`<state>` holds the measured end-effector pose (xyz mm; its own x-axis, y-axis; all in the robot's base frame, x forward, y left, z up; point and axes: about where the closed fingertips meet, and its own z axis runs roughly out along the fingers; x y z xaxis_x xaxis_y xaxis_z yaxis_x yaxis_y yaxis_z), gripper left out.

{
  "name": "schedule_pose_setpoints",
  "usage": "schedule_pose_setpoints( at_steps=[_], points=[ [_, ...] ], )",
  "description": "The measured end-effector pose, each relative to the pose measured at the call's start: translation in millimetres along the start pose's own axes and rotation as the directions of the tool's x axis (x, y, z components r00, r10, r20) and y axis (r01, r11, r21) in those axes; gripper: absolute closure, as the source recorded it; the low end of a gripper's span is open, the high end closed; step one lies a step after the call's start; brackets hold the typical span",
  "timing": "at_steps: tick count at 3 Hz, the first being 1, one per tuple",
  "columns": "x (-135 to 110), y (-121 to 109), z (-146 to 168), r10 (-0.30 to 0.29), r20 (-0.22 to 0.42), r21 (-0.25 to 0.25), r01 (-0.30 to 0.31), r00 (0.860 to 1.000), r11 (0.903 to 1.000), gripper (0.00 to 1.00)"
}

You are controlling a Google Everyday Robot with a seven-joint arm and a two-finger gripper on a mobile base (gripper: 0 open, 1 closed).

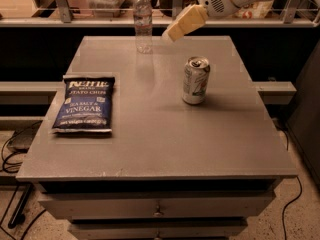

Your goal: Pick water bottle

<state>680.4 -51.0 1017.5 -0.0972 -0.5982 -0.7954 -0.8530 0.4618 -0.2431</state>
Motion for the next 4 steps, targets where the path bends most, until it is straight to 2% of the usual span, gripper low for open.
schedule_pose_setpoints(
  at_steps=[1, 2, 3, 4],
  points=[
    [-18, 0, 17, -0.045, 0.018, -0.036, 0.045, 0.999, 0.9983, 0.0],
    [-18, 0, 17, -0.045, 0.018, -0.036, 0.045, 0.999, 0.9983, 0.0],
    [-24, -4, 35, -0.044, 0.035, -0.023, 0.044, 0.998, 0.9988, 0.0],
    [-33, -14, 64, -0.022, 0.078, -0.011, 0.023, 0.997, 0.9997, 0.0]
  ],
)
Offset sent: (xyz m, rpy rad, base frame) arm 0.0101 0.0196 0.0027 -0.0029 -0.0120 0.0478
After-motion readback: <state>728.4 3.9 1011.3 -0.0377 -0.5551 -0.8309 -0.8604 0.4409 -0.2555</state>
